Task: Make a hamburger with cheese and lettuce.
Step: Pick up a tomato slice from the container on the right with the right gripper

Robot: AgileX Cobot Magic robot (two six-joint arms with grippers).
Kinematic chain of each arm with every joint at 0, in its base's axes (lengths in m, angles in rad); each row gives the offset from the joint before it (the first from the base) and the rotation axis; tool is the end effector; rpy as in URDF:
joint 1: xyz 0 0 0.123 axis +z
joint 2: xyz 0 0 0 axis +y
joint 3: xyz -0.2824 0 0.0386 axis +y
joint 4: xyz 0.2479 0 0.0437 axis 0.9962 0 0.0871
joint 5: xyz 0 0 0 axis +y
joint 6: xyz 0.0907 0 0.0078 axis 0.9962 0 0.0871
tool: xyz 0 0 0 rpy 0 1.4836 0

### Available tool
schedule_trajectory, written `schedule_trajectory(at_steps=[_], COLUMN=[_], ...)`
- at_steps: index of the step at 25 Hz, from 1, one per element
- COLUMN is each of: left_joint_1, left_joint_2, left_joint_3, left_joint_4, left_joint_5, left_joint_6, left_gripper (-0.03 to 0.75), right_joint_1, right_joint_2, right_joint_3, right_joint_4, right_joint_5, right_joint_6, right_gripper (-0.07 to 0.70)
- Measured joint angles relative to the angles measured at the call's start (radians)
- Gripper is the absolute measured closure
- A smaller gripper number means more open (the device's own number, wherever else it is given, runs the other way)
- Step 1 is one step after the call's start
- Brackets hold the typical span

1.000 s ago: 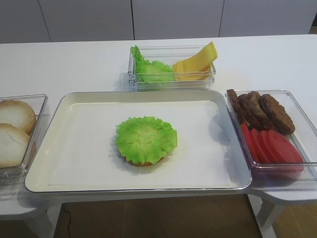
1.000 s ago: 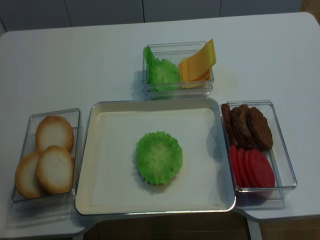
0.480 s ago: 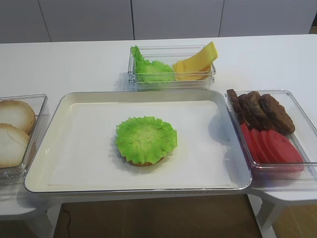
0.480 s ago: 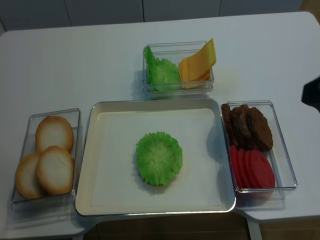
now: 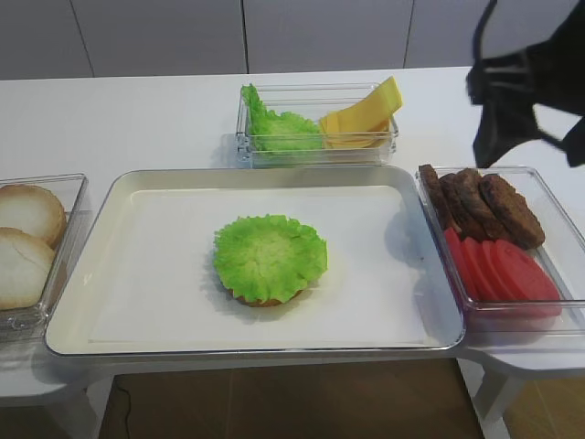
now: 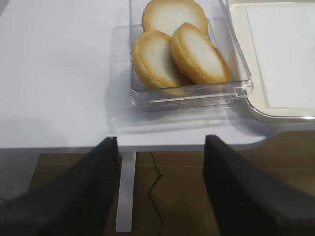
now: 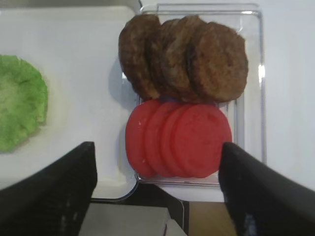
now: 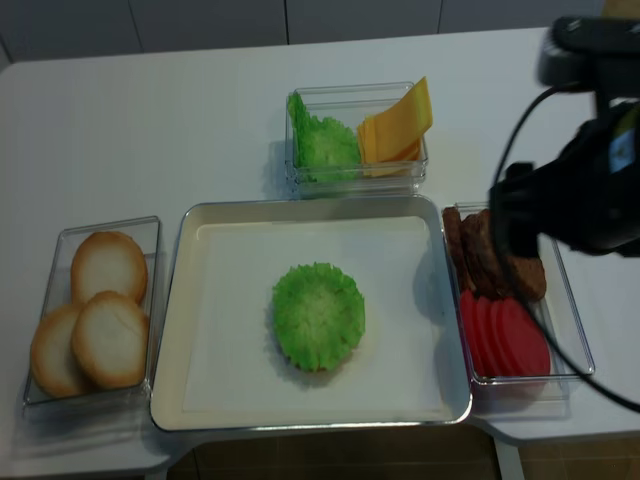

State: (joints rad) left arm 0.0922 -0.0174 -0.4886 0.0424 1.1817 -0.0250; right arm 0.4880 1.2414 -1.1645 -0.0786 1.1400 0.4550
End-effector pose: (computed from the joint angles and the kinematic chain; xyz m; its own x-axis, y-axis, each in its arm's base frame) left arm -0.0120 0.0025 0.2645 -0.5514 -0.0599 -0.8321 -0.1294 0.9915 0.0143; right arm 0.2101 0.1042 0.3451 -0.9088 -0.0197 -0.4168 -0.0750 0.9904 0.1165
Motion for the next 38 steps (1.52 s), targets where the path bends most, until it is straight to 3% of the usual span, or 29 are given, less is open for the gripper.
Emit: schedule_trajectory(at_steps=[8, 21, 30, 38], left_joint_1=[0.0, 0.0, 0.0, 0.0], left_joint_2=[0.0, 0.0, 0.0, 0.0], left_joint_3=[0.0, 0.0, 0.0, 0.0], left_joint_4=[0.0, 0.0, 0.0, 0.0], left_joint_5=[0.0, 0.0, 0.0, 0.0], left_joint_6=[0.0, 0.0, 0.0, 0.0], left_gripper=[0.309, 0.309, 0.309, 0.309], right_joint_1=[0.135, 0.14, 0.14, 0.14], right_joint_2=[0.171, 0.326, 0.365, 0.388], right_joint_3=[0.0, 0.0, 0.0, 0.0], right_joint_4=[-0.091, -0.125, -0.127, -0.127], right_joint_5=[0.001, -0.014, -0.035, -0.037], right_joint_6=[0.064, 0.044, 0.013, 0.002], right_gripper=[0.07, 0.157, 0.296, 0.309])
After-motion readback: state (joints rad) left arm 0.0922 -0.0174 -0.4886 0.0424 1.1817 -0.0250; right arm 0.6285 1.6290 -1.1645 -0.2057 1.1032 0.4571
